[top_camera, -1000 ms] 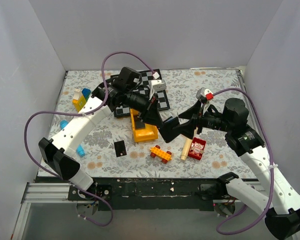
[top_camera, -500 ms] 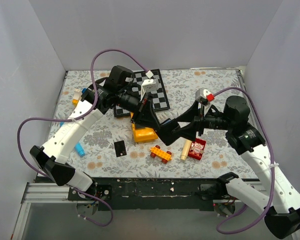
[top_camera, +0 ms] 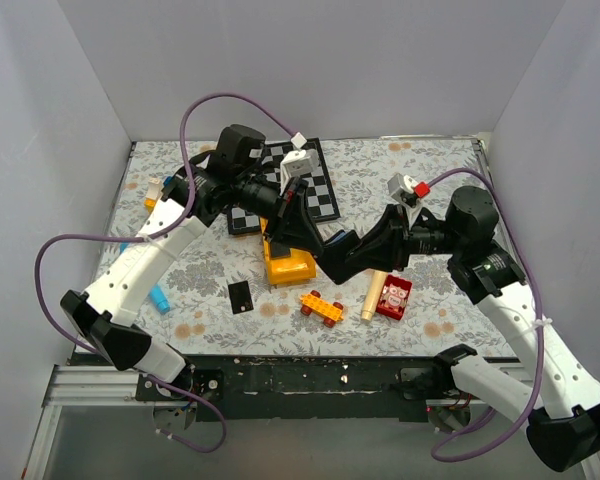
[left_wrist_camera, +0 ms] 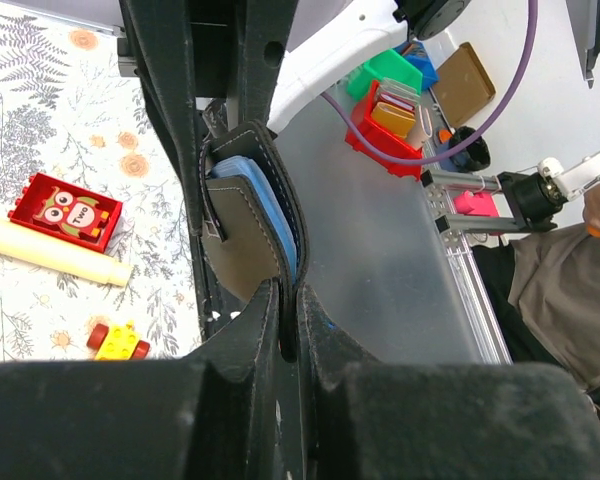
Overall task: Put the credit cards into the card holder
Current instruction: Open the card holder at the center of the board.
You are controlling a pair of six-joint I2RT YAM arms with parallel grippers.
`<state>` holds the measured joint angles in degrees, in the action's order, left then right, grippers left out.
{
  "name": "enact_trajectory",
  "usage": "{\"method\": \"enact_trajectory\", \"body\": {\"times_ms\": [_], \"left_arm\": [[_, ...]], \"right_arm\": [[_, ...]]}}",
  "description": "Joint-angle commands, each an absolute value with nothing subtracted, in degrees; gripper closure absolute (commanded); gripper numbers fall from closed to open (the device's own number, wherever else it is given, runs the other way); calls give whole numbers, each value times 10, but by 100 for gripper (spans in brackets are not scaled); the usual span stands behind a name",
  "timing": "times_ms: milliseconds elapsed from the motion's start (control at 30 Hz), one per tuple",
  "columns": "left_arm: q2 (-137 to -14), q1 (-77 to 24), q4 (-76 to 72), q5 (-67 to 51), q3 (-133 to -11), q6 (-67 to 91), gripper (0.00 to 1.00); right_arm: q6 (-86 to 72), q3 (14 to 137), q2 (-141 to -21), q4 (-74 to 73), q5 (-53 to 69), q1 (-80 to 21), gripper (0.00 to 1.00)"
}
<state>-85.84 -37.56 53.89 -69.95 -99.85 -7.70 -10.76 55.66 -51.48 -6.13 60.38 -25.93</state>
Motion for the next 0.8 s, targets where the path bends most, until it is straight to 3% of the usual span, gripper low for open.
{"method": "enact_trajectory", "body": {"times_ms": [0, 67, 167, 200, 267, 367, 433, 567, 700, 767], "left_arm": [[-859, -374, 498, -731, -1027, -57, 100], [-862, -374, 498, -725, -1030, -56, 100], [-866, -374, 496, -703, -1030, -55, 98], [-865, -374, 492, -692, -1028, -54, 86], [-859, -367, 476, -655, -1015, -45, 52], [-830, -343, 412, -625, -971, -5, 24], [-803, -321, 352, -609, -933, 41, 13], [-752, -300, 261, -522, -856, 96, 2], [-732, -298, 244, -392, -819, 132, 2], [-736, -298, 243, -348, -805, 152, 2]], "right_arm": [[-124, 564, -511, -29, 618, -258, 85], [-127, 563, -507, -29, 608, -258, 98], [-127, 567, -501, -43, 591, -258, 99], [-127, 570, -502, -50, 585, -258, 99], [-127, 576, -504, -66, 569, -258, 99], [-133, 575, -507, -79, 529, -258, 99], [-143, 571, -509, -81, 499, -257, 99], [-194, 552, -504, -60, 391, -253, 99], [-257, 554, -514, -112, 210, -248, 99], [-272, 556, -529, -132, 203, -238, 99]]}}
